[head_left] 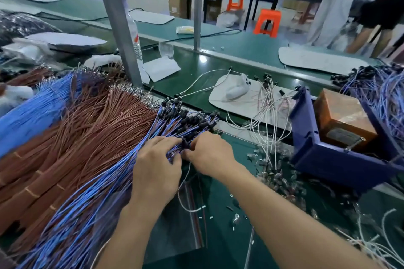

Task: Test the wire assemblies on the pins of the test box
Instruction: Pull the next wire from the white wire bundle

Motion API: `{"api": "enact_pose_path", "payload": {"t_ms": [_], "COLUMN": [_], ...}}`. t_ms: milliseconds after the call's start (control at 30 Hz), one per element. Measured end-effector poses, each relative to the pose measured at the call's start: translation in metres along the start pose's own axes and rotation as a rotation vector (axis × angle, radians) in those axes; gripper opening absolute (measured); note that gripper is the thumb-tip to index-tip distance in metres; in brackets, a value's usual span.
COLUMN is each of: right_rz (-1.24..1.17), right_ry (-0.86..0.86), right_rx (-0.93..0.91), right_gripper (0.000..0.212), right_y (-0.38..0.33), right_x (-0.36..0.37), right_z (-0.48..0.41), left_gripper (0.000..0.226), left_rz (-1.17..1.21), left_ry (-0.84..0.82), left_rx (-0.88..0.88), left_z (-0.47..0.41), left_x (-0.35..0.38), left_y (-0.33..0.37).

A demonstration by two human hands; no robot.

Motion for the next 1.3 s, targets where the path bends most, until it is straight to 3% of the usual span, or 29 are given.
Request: {"api": "enact_pose_path", "payload": {"t_ms": [100, 300, 533, 633, 733, 833, 933, 1200, 1300], "right_rz": [-0.137, -0.565, -0.629, -0.695, -0.713, -0.809, -1.014, -1.261, -1.195], "right_ry": [0.035, 0.412, 0.821, 0.9, 0.912, 0.923, 0.955, 0.991, 0.96], "right_rx": [0.062, -0.007, -0.015, 0.043, 0.112, 0.142, 0.117, 0.095, 0.118], "right_gripper": [0.024, 0.022, 0.019, 0.021, 0.021, 0.017, 0.013, 0.022, 0.034], "right_y": [0.007, 0.036, 0.07, 0.095, 0.113, 0.121, 0.118, 0.148, 0.165], "right_x": [-0.004, -0.093, -0.177, -0.185, -0.184, -0.18, -0.181, -0.189, -0.176], "right_z": [0.001, 0.047, 0.12, 0.142, 0.158, 0.169, 0.181, 0.233, 0.253], "left_gripper": [0.034, 0.022, 0.021, 0.022, 0.024, 0.033, 0.047, 0.018, 0.015], "left_rz": [-0.013, -0.017, -0.176, -0.163, -0.007, 0.254, 0.282, 0.77, 0.632], "left_ry": [-0.037, 0.004, 0.023, 0.029, 0.071, -0.148, -0.393, -0.848, -0.844], "left_rx": [-0.029, -0.001, 0.037, 0.038, 0.136, 0.28, 0.36, 0.008, 0.02], "left_z": [-0.003, -0.006, -0.009, -0.01, 0.0, 0.027, 0.053, 0.043, 0.032], "left_x": [0.007, 0.007, 0.008, 0.002, -0.011, 0.007, 0.048, 0.084, 0.085], "left_y": [-0.007, -0.009, 0.019, 0.032, 0.071, 0.133, 0.175, 0.161, 0.154]}}
Point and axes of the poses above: each hand's wrist, its own z-axis away from the middle knuckle, its own x-axis out of the palm, y = z × x, the point moved 8 cm from there along -z, towards the middle knuckle, and after that the axes turned 9 degrees about -x, right-handed, at the moved point
